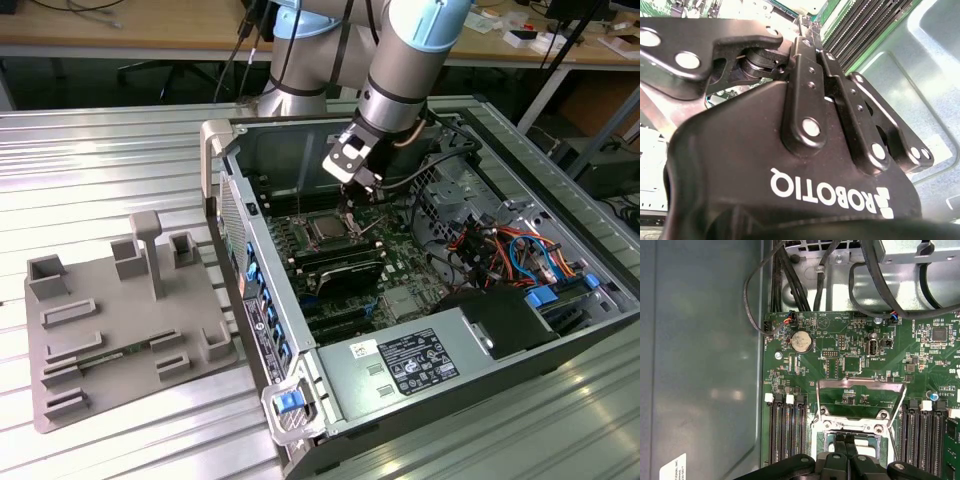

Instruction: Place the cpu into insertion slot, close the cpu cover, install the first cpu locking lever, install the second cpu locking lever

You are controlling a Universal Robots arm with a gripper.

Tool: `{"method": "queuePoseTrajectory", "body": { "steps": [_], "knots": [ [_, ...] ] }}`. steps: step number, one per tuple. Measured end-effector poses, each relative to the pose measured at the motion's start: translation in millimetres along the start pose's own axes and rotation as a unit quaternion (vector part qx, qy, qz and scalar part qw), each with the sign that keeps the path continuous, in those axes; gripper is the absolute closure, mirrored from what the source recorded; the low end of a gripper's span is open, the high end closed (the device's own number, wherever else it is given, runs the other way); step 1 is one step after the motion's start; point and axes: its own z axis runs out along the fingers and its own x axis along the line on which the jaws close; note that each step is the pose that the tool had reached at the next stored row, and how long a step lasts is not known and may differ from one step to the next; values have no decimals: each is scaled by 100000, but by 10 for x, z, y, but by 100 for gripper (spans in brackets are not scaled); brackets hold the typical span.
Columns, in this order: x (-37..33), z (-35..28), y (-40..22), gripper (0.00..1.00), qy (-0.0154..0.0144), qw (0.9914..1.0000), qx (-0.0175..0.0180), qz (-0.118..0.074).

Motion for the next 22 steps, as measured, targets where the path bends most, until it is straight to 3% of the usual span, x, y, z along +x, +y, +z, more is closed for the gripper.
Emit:
{"method": "queuePoseTrajectory", "body": {
  "steps": [13, 22],
  "knots": [
    [-1, 0, 47, 89, 192, 100000, 137, 1],
    [-3, -1, 105, 89, 581, 99998, 340, 7]
  ]
}}
